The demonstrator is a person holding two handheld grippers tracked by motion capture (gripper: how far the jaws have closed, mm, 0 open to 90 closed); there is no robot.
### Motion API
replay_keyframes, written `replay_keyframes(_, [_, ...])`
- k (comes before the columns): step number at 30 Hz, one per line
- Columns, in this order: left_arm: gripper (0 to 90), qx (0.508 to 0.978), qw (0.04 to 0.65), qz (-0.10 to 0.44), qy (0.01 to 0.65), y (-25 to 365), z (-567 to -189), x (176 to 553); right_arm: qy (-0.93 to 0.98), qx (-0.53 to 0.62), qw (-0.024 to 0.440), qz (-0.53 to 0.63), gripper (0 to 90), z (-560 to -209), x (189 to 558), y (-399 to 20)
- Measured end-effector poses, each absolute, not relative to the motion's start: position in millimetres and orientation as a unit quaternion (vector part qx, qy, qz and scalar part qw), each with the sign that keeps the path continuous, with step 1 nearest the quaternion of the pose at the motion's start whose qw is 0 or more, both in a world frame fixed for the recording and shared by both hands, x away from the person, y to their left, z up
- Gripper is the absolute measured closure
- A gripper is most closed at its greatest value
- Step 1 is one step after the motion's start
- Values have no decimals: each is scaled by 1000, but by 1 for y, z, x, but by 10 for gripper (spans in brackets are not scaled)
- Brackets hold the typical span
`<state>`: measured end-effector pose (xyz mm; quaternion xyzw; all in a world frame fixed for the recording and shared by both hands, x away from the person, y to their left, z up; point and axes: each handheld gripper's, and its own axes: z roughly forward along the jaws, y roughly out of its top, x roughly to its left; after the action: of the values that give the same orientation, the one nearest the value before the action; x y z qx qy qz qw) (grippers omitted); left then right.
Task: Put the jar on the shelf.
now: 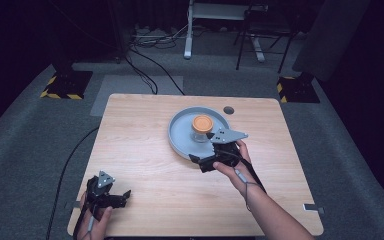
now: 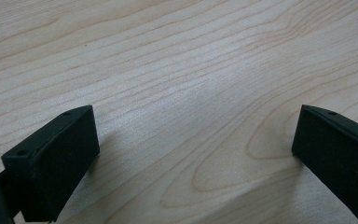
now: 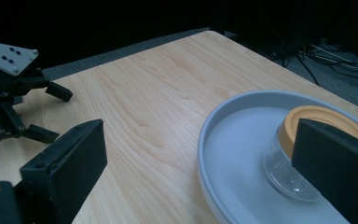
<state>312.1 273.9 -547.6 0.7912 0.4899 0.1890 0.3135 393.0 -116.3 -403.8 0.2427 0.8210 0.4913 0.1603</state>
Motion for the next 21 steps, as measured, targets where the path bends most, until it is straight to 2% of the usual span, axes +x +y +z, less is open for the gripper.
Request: replay_keyframes(21, [4, 791, 313, 189, 490, 274, -548, 312, 824, 230, 152, 494, 32, -404, 348, -136])
